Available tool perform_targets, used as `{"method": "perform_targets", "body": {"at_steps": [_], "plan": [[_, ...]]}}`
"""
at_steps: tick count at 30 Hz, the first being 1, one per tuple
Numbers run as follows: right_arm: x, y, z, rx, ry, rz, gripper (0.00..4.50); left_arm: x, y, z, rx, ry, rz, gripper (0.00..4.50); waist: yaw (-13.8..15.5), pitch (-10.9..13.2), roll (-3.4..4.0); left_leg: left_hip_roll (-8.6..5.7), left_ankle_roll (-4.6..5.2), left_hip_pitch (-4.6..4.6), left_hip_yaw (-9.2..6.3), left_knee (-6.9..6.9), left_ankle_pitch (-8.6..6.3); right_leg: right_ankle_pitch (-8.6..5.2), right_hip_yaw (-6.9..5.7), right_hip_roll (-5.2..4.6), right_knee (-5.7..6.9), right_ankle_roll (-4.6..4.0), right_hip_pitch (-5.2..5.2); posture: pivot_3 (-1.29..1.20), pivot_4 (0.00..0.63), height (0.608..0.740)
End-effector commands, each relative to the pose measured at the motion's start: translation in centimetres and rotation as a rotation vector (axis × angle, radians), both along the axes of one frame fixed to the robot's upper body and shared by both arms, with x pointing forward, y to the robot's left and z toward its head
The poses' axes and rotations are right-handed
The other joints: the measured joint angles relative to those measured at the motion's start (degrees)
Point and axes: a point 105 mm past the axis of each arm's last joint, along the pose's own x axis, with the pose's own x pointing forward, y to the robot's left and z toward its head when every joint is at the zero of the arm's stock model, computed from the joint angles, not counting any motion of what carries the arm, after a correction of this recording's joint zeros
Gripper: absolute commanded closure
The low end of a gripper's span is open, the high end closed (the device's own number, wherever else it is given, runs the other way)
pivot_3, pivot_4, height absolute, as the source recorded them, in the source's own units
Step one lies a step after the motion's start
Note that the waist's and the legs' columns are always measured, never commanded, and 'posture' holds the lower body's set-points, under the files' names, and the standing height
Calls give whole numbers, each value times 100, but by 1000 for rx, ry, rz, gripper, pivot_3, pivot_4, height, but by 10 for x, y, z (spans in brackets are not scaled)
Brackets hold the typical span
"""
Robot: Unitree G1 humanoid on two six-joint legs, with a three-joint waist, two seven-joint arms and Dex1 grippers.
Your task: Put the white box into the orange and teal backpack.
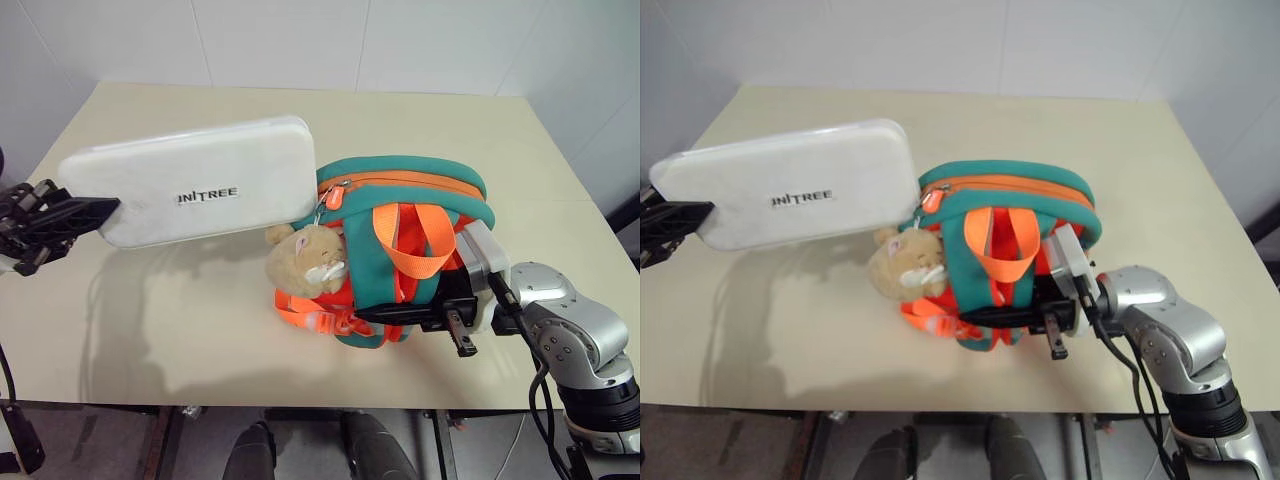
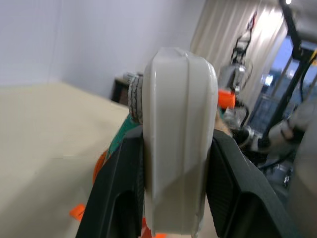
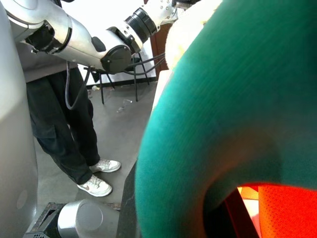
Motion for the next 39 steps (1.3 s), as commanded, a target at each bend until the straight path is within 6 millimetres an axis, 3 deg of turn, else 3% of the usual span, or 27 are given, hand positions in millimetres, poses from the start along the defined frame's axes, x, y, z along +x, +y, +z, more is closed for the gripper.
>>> {"method": "perform_targets", "body": {"at_steps": [1, 10, 20, 24, 29, 34, 39], "plan": [[-4, 2, 8, 25, -50, 13, 4500, -2, -5, 11, 30, -85, -22, 3201, 1, 0, 0, 0, 0, 0, 0, 2, 0, 0, 0, 1, 2, 0, 0, 0, 150, 740], [-5, 2, 7, 25, -52, 2, 4500, 8, -11, -4, 164, -71, -28, 3201, -2, 0, 0, 0, 2, 0, 0, 18, -1, 1, 1, 2, 7, 2, 5, 0, 150, 740], [-4, 3, 7, 28, -58, -1, 4500, 34, -29, -24, 387, -90, -21, 3201, 21, 0, 0, 0, 2, 1, -2, 28, -1, 2, 1, 3, 15, 3, 9, 0, 150, 740], [-1, 4, 7, 29, -57, -2, 4500, 50, -53, -20, 434, -108, -54, 3202, 43, 0, 0, -1, 3, 1, -3, 31, -1, 3, 1, 5, 15, 6, 11, 0, 150, 740], [1, 7, 7, 32, -61, 4, 4500, 76, -99, -17, 456, -152, -83, 3216, 146, 0, 0, -2, 4, 3, -5, 39, 0, 5, 0, 8, 18, 9, 16, 0, 150, 740], [1, 9, 7, 42, -64, -3, 4500, 86, -147, -26, 443, -140, -144, 3227, 143, 0, 0, -2, 5, 2, -5, 42, 0, 8, 3, 8, 16, 14, 19, 0, 150, 740], [0, 10, 6, 47, -65, -18, 4500, 97, -178, -39, 447, -105, -141, 3227, 154, 0, 1, -1, 6, 4, -8, 41, 0, 8, 4, 11, 22, 14, 18, 0, 150, 740]]}}
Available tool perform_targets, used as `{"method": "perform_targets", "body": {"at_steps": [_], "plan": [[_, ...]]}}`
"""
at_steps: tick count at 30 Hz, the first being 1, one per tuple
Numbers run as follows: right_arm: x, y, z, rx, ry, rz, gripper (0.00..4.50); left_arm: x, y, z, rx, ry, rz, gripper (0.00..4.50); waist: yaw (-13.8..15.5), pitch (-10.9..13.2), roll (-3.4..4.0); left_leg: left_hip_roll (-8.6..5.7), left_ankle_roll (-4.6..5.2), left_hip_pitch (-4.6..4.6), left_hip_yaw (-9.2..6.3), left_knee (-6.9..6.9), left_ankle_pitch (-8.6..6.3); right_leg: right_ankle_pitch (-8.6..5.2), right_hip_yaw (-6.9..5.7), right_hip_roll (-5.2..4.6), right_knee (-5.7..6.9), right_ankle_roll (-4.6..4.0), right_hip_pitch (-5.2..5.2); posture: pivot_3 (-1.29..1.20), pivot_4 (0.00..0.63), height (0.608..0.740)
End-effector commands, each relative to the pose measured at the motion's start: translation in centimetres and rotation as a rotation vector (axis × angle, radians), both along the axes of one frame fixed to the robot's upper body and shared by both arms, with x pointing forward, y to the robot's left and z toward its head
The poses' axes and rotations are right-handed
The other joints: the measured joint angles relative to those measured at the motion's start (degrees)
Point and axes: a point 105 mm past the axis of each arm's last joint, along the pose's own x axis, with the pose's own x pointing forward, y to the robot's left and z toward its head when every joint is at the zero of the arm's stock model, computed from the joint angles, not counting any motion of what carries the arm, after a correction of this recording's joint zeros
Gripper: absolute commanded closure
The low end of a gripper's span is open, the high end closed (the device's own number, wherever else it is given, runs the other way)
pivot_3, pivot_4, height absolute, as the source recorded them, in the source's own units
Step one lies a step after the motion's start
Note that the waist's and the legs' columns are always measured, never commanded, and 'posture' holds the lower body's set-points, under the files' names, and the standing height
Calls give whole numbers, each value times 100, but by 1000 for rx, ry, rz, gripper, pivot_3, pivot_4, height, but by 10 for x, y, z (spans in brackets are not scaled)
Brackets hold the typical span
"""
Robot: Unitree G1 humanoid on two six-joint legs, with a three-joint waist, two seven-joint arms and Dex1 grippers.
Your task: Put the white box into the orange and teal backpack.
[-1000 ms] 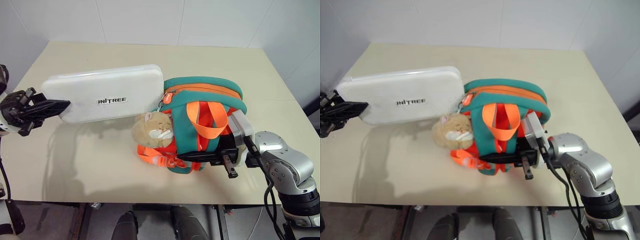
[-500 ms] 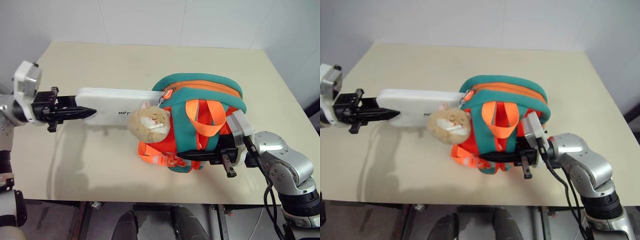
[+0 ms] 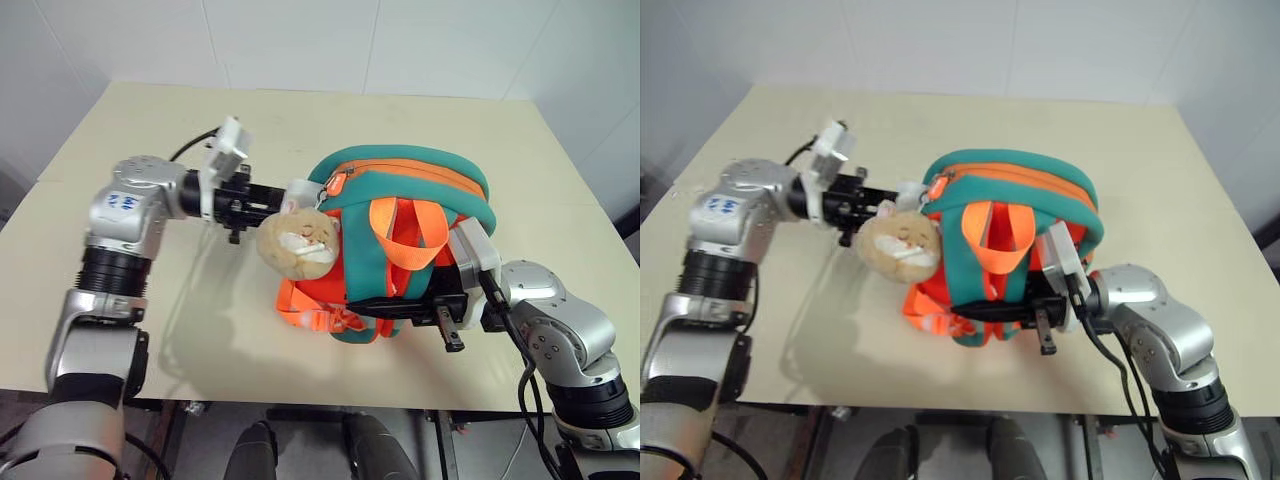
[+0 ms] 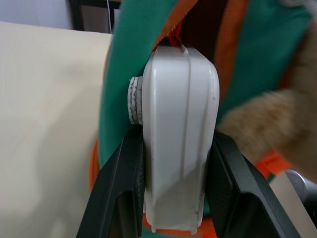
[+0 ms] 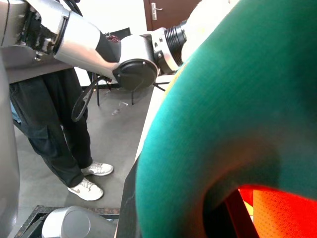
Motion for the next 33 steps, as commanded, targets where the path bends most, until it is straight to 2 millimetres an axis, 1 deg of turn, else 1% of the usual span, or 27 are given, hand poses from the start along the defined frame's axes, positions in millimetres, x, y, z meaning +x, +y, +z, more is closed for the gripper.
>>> {"method": "perform_targets", "body": {"at_steps": [1, 4, 6, 8, 9, 10, 12, 15, 18, 20, 24, 28, 31, 33], "plan": [[-6, 2, 6, 19, -33, 8, 4500, 7, -18, 1, 14, -11, 27, 3227, 16, 0, 0, -1, 0, 1, 0, 3, 0, 1, 0, 0, 0, 1, 2, 0, 150, 740], [-6, 2, 6, 19, -35, -2, 4500, 6, -28, 1, 6, -17, -1, 3227, 18, 0, 0, -4, 1, 1, 0, 17, 0, 6, 4, -1, -1, 11, 11, 0, 150, 740], [-5, 2, 6, 20, -37, -9, 4500, 6, -30, -3, 73, -2, 5, 2512, 18, 0, 0, -5, 3, 1, 0, 23, 0, 9, 5, -1, -1, 15, 15, 0, 150, 740], [-4, 2, 7, 23, -39, -17, 4500, 4, -31, -2, 109, 12, 5, 1988, 15, 0, 0, -7, 4, 5, -5, 26, 1, 11, 5, 0, -4, 19, 23, 0, 150, 740], [-4, 2, 7, 24, -40, -18, 4500, 3, -30, 1, 105, 4, 6, 1633, 14, 0, 0, -8, 5, 6, -5, 27, 2, 12, 6, 0, -7, 21, 27, 0, 150, 740], [-5, 2, 7, 24, -41, -18, 4500, 3, -30, 4, 99, -5, 6, 1391, 12, 0, 0, -8, 6, 7, -6, 27, 1, 12, 5, 0, -10, 22, 29, 0, 150, 740], [-4, 2, 7, 25, -42, -21, 4500, 2, -27, 11, 88, -11, 13, 758, 9, 0, 0, -8, 7, 6, -6, 26, 1, 13, 6, 0, -15, 24, 31, 0, 150, 740], [-3, 2, 8, 27, -44, -23, 4500, -2, -19, 20, 85, -30, 33, 14, -2, 1, 1, -8, 8, 6, -8, 21, 0, 13, 5, 0, -16, 24, 30, 0, 150, 740], [-3, 3, 8, 30, -44, -23, 4500, -6, -8, 33, 46, -40, 61, 14, 1, 1, 2, -8, 8, 5, -12, 17, 0, 13, 4, 0, -18, 23, 30, 0, 150, 740], [-2, 4, 8, 33, -43, -21, 4500, -10, 1, 37, 44, -43, 81, 14, -2, 2, 2, -8, 8, 5, -14, 17, 0, 13, 3, 0, -19, 23, 30, 0, 150, 740], [-1, 4, 8, 34, -41, -17, 4500, -17, 15, 41, 36, -48, 128, 14, 0, 2, 3, -7, 7, 5, -15, 14, 0, 12, 2, 0, -20, 23, 30, 0, 150, 740], [0, 4, 8, 36, -40, -15, 4500, -18, 23, 41, 9, -56, 180, 14, 4, 2, 3, -7, 7, 5, -16, 18, 0, 12, 2, -1, -19, 23, 32, 0, 150, 740], [1, 5, 8, 36, -41, -10, 4500, -12, 26, 49, -94, -115, 248, 14, 7, 2, 3, -7, 7, 6, -18, 20, 0, 12, 0, -1, -19, 23, 34, 0, 150, 740], [1, 5, 8, 38, -41, -10, 4500, -14, 30, 56, -161, -131, 266, 14, 4, 2, 3, -7, 7, 5, -21, 21, 0, 12, -2, -1, -19, 23, 35, 0, 150, 740]]}}
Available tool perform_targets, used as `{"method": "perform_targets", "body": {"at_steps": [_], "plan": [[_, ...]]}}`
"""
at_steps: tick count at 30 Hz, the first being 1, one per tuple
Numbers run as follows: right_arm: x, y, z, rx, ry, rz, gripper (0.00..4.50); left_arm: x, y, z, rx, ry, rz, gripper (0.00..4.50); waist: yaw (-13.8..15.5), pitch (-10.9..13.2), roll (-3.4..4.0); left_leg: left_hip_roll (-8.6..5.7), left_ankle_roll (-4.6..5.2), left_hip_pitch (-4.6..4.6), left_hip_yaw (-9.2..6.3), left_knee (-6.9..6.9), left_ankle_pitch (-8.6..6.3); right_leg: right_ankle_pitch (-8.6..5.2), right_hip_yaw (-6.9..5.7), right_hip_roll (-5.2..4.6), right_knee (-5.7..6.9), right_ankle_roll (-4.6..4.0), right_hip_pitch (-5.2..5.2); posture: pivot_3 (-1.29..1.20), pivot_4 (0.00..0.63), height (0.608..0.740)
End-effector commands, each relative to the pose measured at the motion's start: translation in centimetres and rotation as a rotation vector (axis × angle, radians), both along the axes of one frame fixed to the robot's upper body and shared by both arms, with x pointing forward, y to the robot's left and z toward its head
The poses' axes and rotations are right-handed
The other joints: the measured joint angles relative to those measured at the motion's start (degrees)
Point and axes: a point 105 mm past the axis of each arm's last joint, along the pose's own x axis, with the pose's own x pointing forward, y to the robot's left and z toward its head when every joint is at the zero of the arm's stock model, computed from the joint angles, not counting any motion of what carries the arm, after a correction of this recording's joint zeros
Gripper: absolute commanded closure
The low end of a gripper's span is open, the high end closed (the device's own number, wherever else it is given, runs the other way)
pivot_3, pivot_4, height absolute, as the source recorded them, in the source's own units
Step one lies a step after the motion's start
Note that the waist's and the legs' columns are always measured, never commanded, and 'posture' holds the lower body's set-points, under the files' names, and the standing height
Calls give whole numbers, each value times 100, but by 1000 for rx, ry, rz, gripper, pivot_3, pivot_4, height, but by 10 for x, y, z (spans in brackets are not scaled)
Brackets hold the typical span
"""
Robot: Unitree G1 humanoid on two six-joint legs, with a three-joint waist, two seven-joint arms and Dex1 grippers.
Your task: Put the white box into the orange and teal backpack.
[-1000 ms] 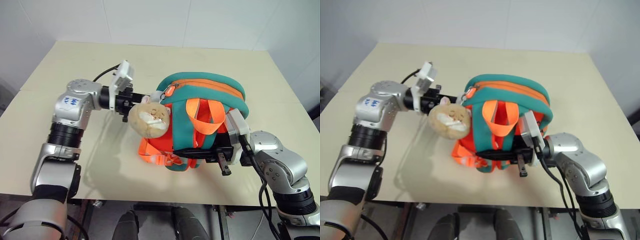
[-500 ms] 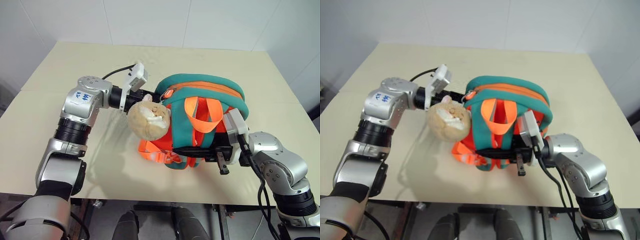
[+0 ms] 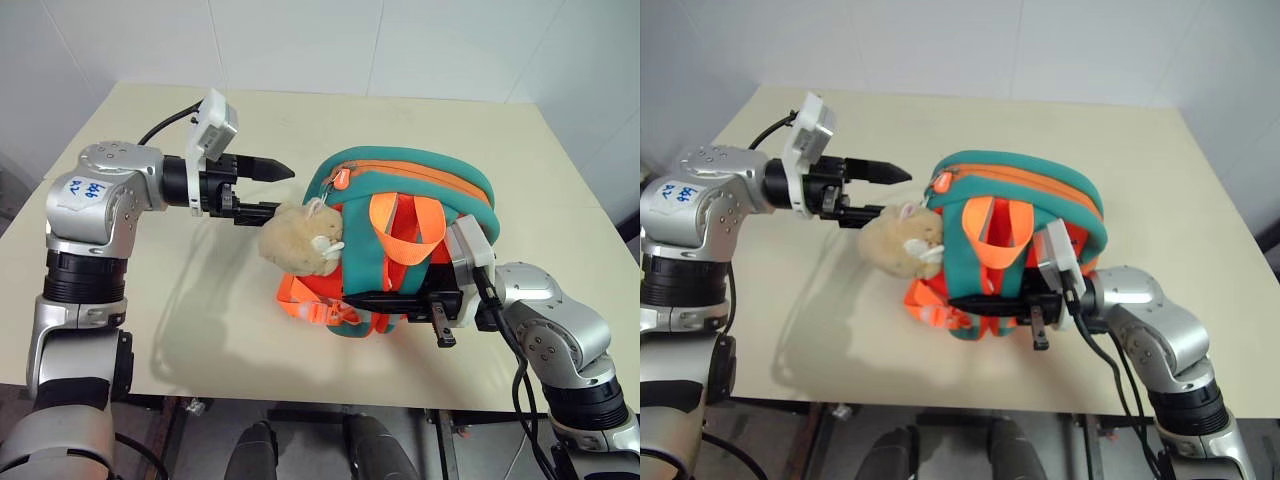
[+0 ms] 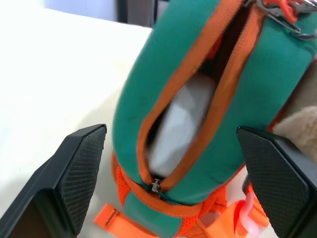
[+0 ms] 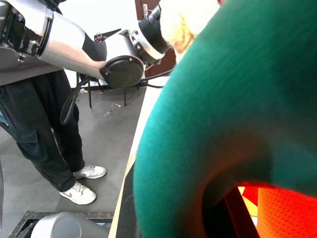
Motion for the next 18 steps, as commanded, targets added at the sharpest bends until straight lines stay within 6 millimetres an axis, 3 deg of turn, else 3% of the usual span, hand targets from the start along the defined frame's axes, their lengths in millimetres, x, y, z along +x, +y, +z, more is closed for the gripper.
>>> {"method": "perform_targets", "body": {"at_steps": [1, 7, 12, 18], "plan": [[-3, 2, 8, 21, -40, 24, 4500, -9, 5, 27, -117, -109, 20, 14, -8, 0, 0, 0, 0, 0, 0, 0, 0, 0, 0, 0, 0, 0, 0, 0, 150, 740], [-2, 2, 8, 19, -39, 24, 4500, -17, 6, 20, -199, -66, 11, 14, -6, 0, 0, 0, 0, 3, 0, -4, 0, 0, -2, -2, 0, 0, 1, 0, 150, 740], [-2, 2, 8, 19, -41, 20, 4500, -27, 5, 26, -253, -49, -29, 14, -2, 0, 0, 0, 0, 3, -4, 7, 0, 2, -4, -2, -1, 3, 9, 0, 150, 740], [-4, 0, 7, 17, -40, 2, 4500, -53, 23, 18, -303, -10, -60, 14, -47, 0, 1, 0, -1, 19, -2, -12, 0, 0, -3, -2, -3, 0, 14, 0, 150, 740]]}}
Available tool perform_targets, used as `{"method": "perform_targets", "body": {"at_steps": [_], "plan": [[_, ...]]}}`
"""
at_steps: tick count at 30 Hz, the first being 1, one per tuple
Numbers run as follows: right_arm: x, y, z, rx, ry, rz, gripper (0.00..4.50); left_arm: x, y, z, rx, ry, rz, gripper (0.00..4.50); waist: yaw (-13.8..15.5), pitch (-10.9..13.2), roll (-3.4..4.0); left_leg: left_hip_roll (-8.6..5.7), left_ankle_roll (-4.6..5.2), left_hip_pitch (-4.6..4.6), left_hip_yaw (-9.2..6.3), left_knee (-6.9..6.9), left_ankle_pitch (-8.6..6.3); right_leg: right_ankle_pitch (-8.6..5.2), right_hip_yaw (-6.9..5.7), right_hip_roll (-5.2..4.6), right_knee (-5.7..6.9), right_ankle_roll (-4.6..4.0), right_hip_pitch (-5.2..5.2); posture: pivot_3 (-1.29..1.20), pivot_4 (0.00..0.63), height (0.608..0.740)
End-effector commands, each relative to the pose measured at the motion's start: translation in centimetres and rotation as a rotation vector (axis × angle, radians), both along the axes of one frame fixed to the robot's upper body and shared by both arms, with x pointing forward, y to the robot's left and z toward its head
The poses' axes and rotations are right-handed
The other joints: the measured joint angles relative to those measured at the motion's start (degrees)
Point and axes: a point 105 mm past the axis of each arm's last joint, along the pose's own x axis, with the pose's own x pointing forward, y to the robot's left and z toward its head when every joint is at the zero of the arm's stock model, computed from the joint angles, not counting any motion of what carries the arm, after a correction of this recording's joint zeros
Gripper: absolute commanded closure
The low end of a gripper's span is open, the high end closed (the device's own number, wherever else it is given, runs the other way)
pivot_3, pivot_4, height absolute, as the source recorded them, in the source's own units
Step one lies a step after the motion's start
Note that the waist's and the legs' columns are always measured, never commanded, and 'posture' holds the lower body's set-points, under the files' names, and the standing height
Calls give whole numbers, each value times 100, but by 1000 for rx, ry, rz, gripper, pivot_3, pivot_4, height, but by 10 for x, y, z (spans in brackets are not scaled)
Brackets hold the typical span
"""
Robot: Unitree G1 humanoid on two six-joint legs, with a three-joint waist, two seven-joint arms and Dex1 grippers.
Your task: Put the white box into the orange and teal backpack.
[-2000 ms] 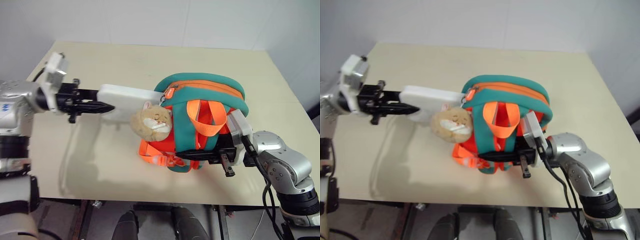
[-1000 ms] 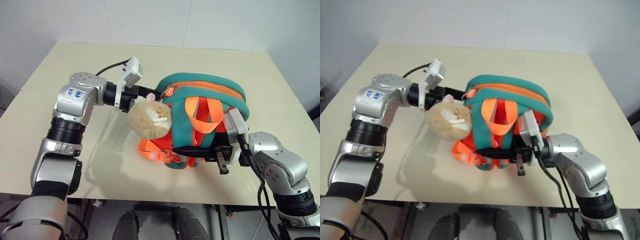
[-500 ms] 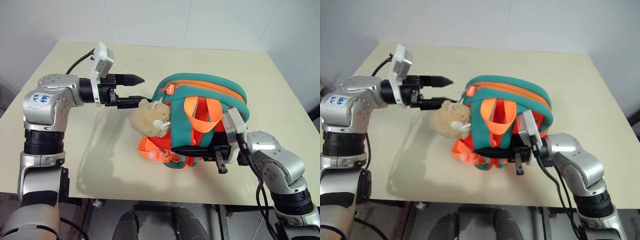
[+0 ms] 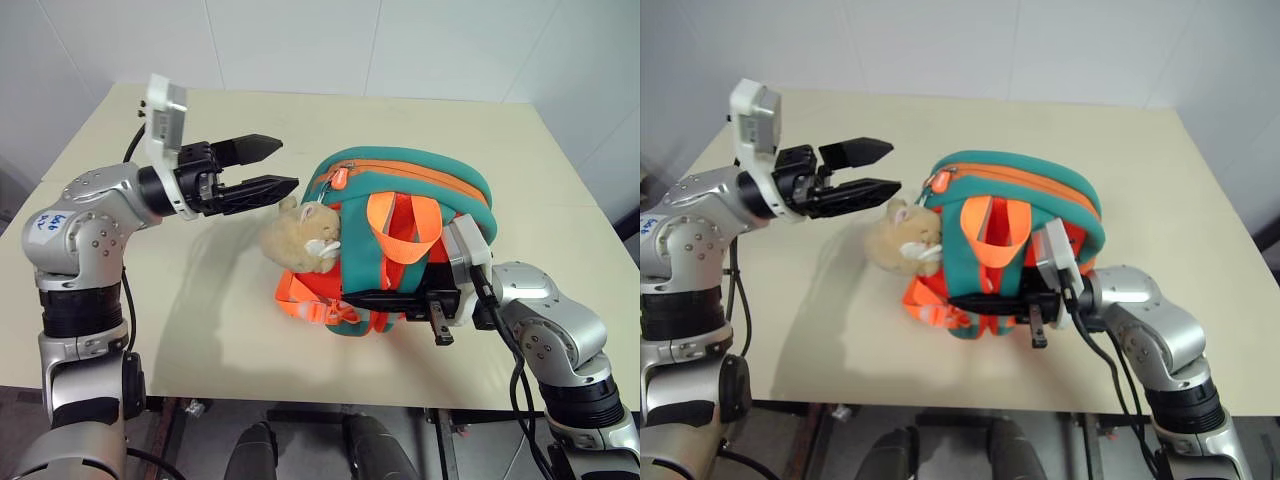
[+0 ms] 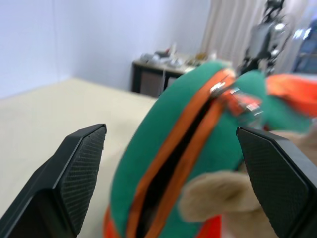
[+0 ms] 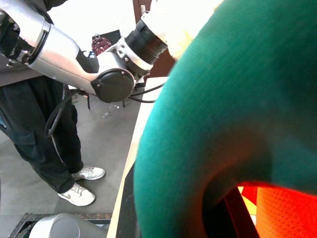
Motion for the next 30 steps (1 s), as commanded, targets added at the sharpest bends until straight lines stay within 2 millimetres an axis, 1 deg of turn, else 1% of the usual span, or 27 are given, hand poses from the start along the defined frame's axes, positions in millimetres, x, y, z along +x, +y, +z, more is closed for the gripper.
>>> {"method": "perform_targets", "body": {"at_steps": [1, 4, 6, 9, 11, 13, 16, 20, 24, 26, 28, 30], "plan": [[-7, 0, 8, 12, -46, 8, 4500, -22, 13, 3, -5, -30, -6, 14, -5, 0, 0, 1, 0, 6, 2, -6, 0, -2, 1, -1, 0, -3, 2, 0, 150, 740], [-8, -1, 7, 13, -44, 3, 4500, -32, 23, 6, -34, -26, 28, 14, 14, 1, -1, 1, 0, 12, 0, -10, 0, -4, -2, -1, 0, -7, 6, 0, 150, 740], [-9, -1, 7, 14, -43, 1, 4500, -39, 26, 10, -61, -46, 31, 14, 18, 1, -1, 1, -1, 17, 1, -9, 0, -4, -2, -4, -6, -7, 15, 0, 150, 740], [-9, -1, 6, 12, -41, 3, 4500, -54, 28, 11, -76, -40, 21, 14, 20, 1, -1, 0, -1, 38, 6, -13, -1, -5, -1, -6, -12, -8, 36, 0, 150, 740], [-9, 0, 6, 11, -41, 5, 4500, -60, 27, 9, -50, -30, 16, 14, 17, 1, -1, 0, -1, 40, 6, -14, -1, -5, -1, -6, -12, -8, 36, 0, 150, 740], [-8, 0, 6, 10, -43, 8, 4500, -63, 23, 0, -4, 7, 8, 14, 15, 1, -1, 0, -1, 44, 7, -17, -1, -6, -1, -6, -11, -11, 36, 0, 150, 740], [-6, 0, 6, 10, -45, 10, 4500, -63, 15, -12, 38, 60, -3, 14, 12, 0, -1, 0, -2, 51, 17, -22, -2, -7, 6, -6, -12, -13, 37, 0, 150, 740], [-6, -1, 6, 9, -46, 12, 4500, -58, -2, -27, 79, 133, -26, 14, 13, 1, -1, 0, -2, 55, 24, -22, -2, -9, 10, -6, -15, -15, 38, 0, 150, 740], [-8, -2, 6, 25, -49, 9, 4500, -55, -14, -25, 75, 122, -69, 14, 15, 1, -1, 0, -2, 54, 26, -25, -3, -8, 12, -6, -21, -15, 38, 0, 150, 740], [-10, -2, 6, 31, -48, 6, 4500, -54, -19, -24, 81, 118, -80, 14, 17, 1, -1, 0, -2, 54, 26, -30, -3, -8, 12, -6, -27, -15, 38, 0, 150, 740], [-11, -1, 5, 36, -47, 3, 4500, -49, -21, -25, 103, 116, -70, 14, 11, 1, -1, 0, -1, 54, 27, -34, -4, -8, 13, -6, -35, -14, 38, 0, 150, 740], [-11, 0, 5, 41, -47, -2, 4500, -47, -22, -22, 77, 110, -76, 400, 8, 1, -1, 1, 0, 54, 30, -37, -6, -8, 15, -6, -39, -14, 38, 0, 150, 740]]}}
